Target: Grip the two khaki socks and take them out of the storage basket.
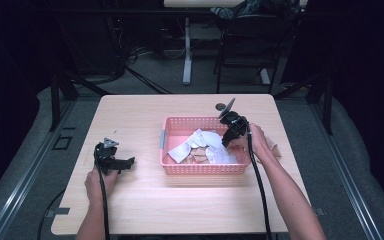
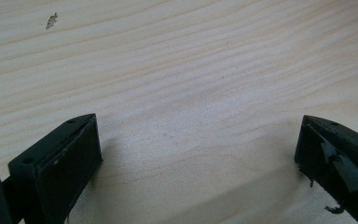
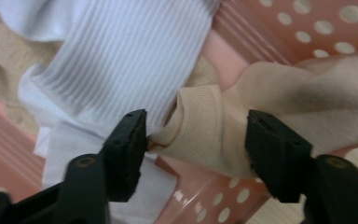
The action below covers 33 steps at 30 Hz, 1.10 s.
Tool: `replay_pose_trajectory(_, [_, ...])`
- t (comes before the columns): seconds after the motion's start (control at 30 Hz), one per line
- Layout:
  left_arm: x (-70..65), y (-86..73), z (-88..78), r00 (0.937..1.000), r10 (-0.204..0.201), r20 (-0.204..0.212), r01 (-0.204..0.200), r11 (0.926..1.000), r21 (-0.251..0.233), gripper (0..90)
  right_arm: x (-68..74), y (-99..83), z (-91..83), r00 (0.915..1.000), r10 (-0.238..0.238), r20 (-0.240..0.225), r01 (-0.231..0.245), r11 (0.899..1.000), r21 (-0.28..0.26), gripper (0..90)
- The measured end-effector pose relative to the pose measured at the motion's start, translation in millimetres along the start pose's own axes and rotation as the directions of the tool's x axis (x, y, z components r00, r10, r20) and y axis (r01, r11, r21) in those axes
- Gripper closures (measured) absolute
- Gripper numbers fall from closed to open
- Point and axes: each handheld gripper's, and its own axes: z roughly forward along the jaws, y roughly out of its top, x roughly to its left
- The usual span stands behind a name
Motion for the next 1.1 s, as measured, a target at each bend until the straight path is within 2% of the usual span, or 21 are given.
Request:
replay_pose_trajectory(0.07, [0.0, 0.0, 0.0, 1.0000, 0.000, 0.000, 0.000, 1.0000, 0.000, 0.0, -0.5, -0.1, 1.0, 0.9999, 0.012, -0.001, -0.012, 1.000, -0.008, 57.5])
replay_pose_trajectory(0.17, [0.0, 0.0, 0.1, 1.0000, -0.001, 0.000, 0.001, 1.0000, 0.000, 0.1, -0.4, -0.2, 1.5, 1.0000, 0.007, 0.000, -0.007, 1.000, 0.013, 71.1])
replay_pose_trajectory(0.23, [0.0, 0.0, 0.0, 1.0000, 0.000, 0.000, 0.000, 1.0000, 0.000, 0.0, -2.3, -2.1, -2.3, 0.9997, 0.017, -0.020, -0.018, 1.000, -0.020, 77.9])
replay_pose_trajectory(0.3, [0.0, 0.0, 0.0, 1.0000, -0.001, 0.001, 0.001, 1.0000, 0.000, 0.0, -2.9, -2.5, -4.8, 0.9995, 0.017, -0.026, -0.017, 1.000, -0.026, 78.6])
replay_pose_trajectory(0.33, [0.0, 0.0, 0.0, 1.0000, -0.001, 0.001, 0.001, 1.0000, 0.000, 0.0, -2.2, -4.3, -7.0, 0.9984, 0.037, -0.043, -0.040, 0.997, -0.065, 79.0])
replay_pose_trajectory(0.4, [0.0, 0.0, 0.0, 1.0000, -0.001, 0.001, 0.001, 1.0000, 0.000, 0.0, -2.4, -5.5, -13.8, 0.9983, 0.024, -0.052, -0.029, 0.996, -0.085, 79.4])
replay_pose_trajectory(0.47, [0.0, 0.0, 0.0, 1.0000, -0.001, 0.001, 0.001, 1.0000, 0.000, 0.0, -1.3, -7.4, -23.7, 0.9971, 0.024, -0.073, -0.034, 0.991, -0.129, 79.6])
replay_pose_trajectory(0.53, [0.0, 0.0, 0.1, 1.0000, -0.001, 0.001, 0.001, 1.0000, 0.000, 0.0, -0.9, -8.8, -33.0, 0.9945, 0.035, -0.098, -0.051, 0.984, -0.168, 79.8])
replay_pose_trajectory(0.57, [0.0, 0.0, 0.1, 1.0000, -0.001, 0.001, 0.001, 1.0000, 0.000, 0.0, -0.7, -9.0, -36.8, 0.9940, 0.036, -0.104, -0.056, 0.980, -0.193, 79.8])
replay_pose_trajectory(0.6, [0.0, 0.0, 0.0, 1.0000, -0.001, 0.001, 0.001, 1.0000, 0.000, 0.0, -1.1, -9.1, -41.2, 0.9953, 0.019, -0.095, -0.039, 0.977, -0.209, 79.8])
replay_pose_trajectory(0.63, [0.0, 0.0, 0.0, 1.0000, -0.001, 0.001, 0.001, 1.0000, 0.000, 0.0, 0.2, -9.3, -44.3, 0.9946, 0.029, -0.099, -0.051, 0.974, -0.223, 79.8])
replay_pose_trajectory(0.7, [0.0, 0.0, 0.0, 1.0000, 0.000, 0.000, 0.000, 1.0000, 0.000, 0.0, 0.4, -9.0, -52.1, 0.9935, 0.018, -0.112, -0.044, 0.971, -0.233, 79.8])
replay_pose_trajectory(0.97, [0.0, 0.0, 0.0, 1.0000, -0.001, 0.001, 0.001, 1.0000, 0.000, 0.0, 3.4, -8.3, -81.4, 0.9903, 0.005, -0.139, -0.050, 0.946, -0.322, 79.9])
replay_pose_trajectory(1.07, [0.0, 0.0, 0.0, 1.0000, 0.000, 0.000, 0.000, 1.0000, 0.000, 0.0, 3.9, -8.5, -91.8, 0.9892, 0.009, -0.146, -0.062, 0.931, -0.361, 79.9])
replay_pose_trajectory(1.1, [0.0, 0.0, 0.1, 1.0000, -0.001, 0.001, 0.001, 1.0000, 0.000, 0.0, 3.7, -8.5, -95.2, 0.9890, 0.004, -0.148, -0.058, 0.931, -0.361, 79.9])
